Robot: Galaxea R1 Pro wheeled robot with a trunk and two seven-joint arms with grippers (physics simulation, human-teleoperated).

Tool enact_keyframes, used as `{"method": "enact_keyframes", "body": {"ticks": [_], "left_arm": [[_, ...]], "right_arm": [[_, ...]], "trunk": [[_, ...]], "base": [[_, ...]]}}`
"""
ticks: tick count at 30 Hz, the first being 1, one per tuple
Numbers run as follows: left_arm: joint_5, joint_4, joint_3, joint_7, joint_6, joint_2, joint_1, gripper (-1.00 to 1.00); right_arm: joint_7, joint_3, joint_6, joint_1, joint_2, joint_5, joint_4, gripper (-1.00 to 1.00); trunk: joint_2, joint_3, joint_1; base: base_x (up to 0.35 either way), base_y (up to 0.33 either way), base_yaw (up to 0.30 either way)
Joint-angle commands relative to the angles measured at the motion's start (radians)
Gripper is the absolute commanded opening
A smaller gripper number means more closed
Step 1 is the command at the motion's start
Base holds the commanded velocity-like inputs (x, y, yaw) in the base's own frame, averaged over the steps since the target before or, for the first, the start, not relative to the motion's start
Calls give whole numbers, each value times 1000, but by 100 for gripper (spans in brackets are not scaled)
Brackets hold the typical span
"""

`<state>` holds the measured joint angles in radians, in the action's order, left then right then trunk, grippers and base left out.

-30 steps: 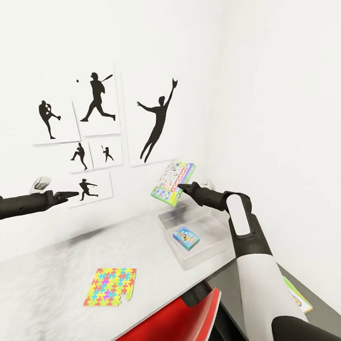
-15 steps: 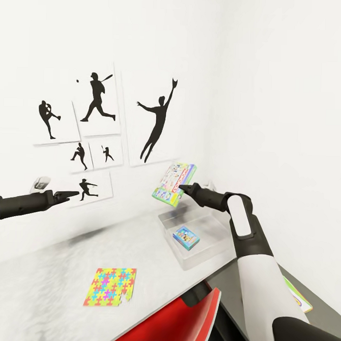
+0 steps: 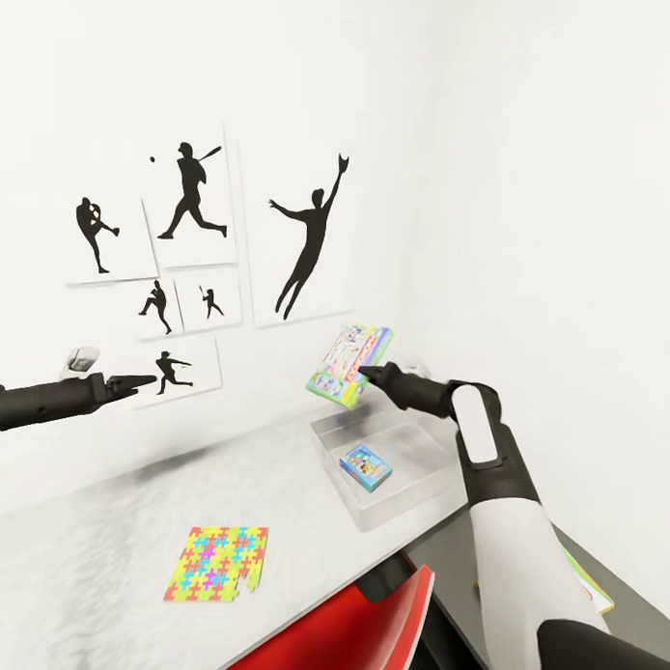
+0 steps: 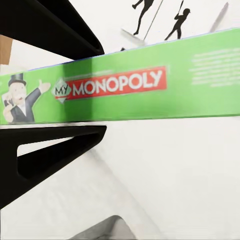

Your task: Put all the toys in the child's room - the three board games (two on the bed and one on the table), the two jigsaw puzzles on the table, and the tennis ball on the table - inside the toy box on the table in the child's room.

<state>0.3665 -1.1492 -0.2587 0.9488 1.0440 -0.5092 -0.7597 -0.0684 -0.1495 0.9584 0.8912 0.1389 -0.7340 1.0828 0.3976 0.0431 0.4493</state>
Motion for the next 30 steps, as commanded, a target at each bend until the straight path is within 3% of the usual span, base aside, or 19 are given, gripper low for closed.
{"method": "enact_keyframes", "body": {"ticks": [1,3,7,12,16,30], "left_arm": [[-3,0,0,6,3,0,-1,100],[-3,0,2,6,3,1,-1,100],[-2,0,5,11,3,1,-1,100],[-4,2,11,124,3,5,-1,100],[-7,7,13,176,3,5,-1,100],[-8,8,13,194,3,6,0,100]], "right_arm": [[0,-12,6,2,1,1,-6,-100],[39,-39,7,5,-1,0,-21,-100],[80,-56,8,7,-2,-2,-28,-100],[101,-76,8,25,-6,-4,-33,-100],[103,-89,9,24,-7,-3,-30,-100],[106,-92,7,20,-7,4,-34,-100]], "trunk": [[2,2,1],[2,2,1],[2,2,1],[2,2,1],[2,2,1],[2,2,1]], "base": [[0,0,0],[0,0,0],[0,0,0],[0,0,0],[0,0,0],[0,0,0]]}}
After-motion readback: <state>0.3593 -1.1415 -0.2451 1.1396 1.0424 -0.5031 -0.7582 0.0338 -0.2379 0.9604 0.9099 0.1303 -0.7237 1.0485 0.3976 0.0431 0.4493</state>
